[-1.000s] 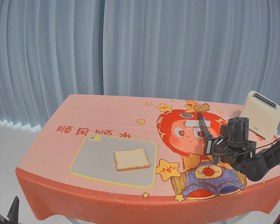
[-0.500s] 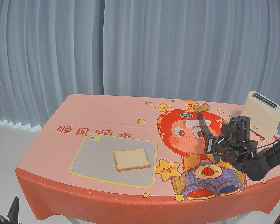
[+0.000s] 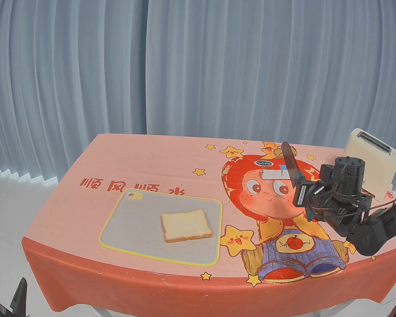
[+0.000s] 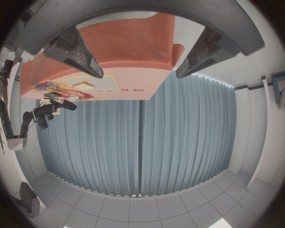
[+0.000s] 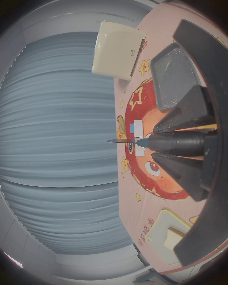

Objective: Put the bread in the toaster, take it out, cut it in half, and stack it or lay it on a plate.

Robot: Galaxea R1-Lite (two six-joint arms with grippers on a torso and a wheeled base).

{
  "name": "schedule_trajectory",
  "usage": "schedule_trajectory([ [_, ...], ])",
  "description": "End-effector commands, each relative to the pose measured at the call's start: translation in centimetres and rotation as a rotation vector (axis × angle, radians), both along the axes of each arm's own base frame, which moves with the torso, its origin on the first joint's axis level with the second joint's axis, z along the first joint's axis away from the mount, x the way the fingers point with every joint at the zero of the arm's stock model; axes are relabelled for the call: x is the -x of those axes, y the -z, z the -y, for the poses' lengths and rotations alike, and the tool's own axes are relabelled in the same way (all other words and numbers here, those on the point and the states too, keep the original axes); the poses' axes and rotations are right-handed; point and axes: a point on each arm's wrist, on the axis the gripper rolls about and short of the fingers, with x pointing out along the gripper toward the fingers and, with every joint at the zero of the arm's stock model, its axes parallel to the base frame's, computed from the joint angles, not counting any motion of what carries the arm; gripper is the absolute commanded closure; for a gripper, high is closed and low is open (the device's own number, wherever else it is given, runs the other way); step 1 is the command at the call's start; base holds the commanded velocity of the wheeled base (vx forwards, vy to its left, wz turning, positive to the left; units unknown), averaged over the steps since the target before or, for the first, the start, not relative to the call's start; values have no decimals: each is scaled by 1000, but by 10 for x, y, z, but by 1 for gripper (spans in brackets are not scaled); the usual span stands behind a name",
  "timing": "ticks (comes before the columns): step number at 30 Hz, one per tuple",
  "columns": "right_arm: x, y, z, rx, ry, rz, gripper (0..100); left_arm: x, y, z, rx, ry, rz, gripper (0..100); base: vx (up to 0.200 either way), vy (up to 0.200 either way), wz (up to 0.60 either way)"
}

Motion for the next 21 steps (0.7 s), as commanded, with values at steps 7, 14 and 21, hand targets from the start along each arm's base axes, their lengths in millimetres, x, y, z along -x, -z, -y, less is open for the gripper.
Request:
schedule_trajectory([
  [7, 27, -26, -8, -34, -74, 61, 100, -1, 5, 0, 1, 0, -16, 0, 0, 0, 0],
  [14, 40, -31, -15, -43, -115, 74, 100, -1, 5, 0, 1, 0, -16, 0, 0, 0, 0],
  [21, 47, -26, -24, -33, -158, 57, 100, -1, 5, 0, 1, -1, -16, 0, 0, 0, 0],
])
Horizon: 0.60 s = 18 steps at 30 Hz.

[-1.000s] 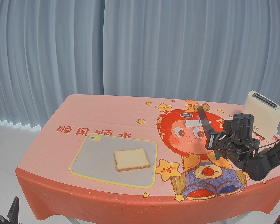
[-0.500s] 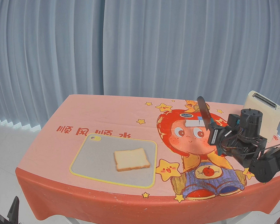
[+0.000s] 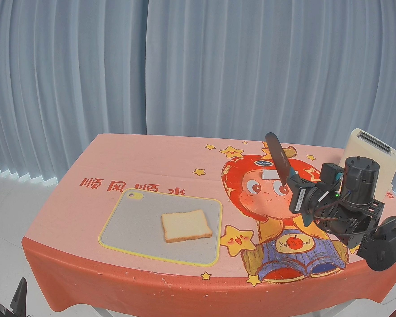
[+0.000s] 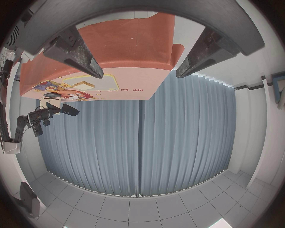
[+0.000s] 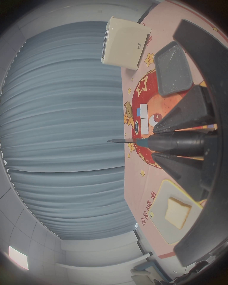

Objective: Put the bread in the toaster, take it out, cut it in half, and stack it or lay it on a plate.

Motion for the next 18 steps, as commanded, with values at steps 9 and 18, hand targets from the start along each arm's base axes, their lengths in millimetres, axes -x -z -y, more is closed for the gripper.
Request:
schedule_trajectory([
  [9, 16, 2, -18, -9, -81, 20, 100, -1, 5, 0, 1, -1, -16, 0, 0, 0, 0],
  [18, 21, 4, -23, -12, -107, 24, 100, -1, 5, 0, 1, -1, -16, 0, 0, 0, 0],
])
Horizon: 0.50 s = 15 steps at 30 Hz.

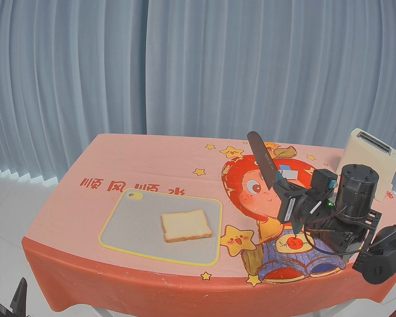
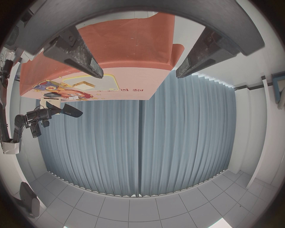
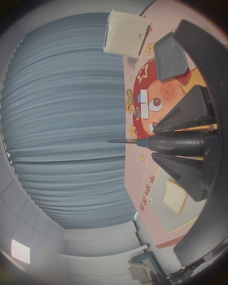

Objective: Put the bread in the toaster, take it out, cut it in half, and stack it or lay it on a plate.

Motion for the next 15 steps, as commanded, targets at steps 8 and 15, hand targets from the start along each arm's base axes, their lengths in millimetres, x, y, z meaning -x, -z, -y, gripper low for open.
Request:
schedule_trajectory([
  [8, 8, 6, -7, 15, -36, -20, 100, -1, 5, 0, 0, -1, -16, 0, 0, 0, 0],
  [15, 12, 6, -10, 13, -55, -18, 100, -1, 5, 0, 0, -1, -16, 0, 0, 0, 0],
])
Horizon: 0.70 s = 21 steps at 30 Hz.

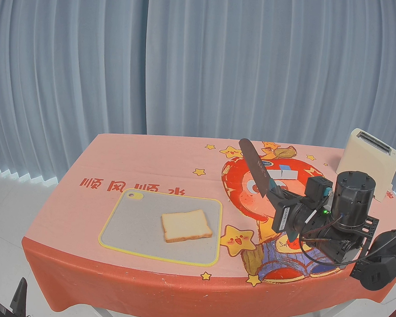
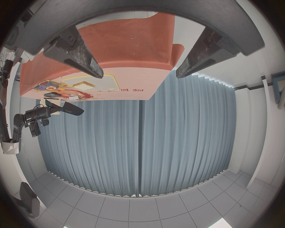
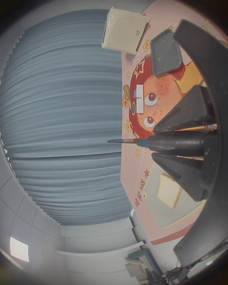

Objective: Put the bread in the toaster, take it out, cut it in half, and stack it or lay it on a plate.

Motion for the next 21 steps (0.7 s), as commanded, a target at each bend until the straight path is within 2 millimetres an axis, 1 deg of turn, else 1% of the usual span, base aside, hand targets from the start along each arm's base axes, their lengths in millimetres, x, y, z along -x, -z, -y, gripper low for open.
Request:
schedule_trajectory([
  [1, 2, -1, -2, -3, -10, 3, 100, -1, 5, 0, 1, 0, -16, 0, 0, 0, 0],
  [5, 8, -6, -5, -22, -53, 10, 100, -1, 5, 0, 1, 0, -16, 0, 0, 0, 0],
  [9, 9, -4, -8, -20, -77, 3, 100, -1, 5, 0, 1, 0, -16, 0, 0, 0, 0],
  [12, 16, -4, -15, -18, -110, 3, 100, -1, 5, 0, 1, 0, -16, 0, 0, 0, 0],
  [16, 16, -9, -18, -24, -119, 12, 100, -1, 5, 0, 1, 0, -16, 0, 0, 0, 0],
  [21, 10, -21, -25, -41, -140, 34, 100, -1, 5, 0, 1, 1, -17, 0, 0, 0, 0],
])
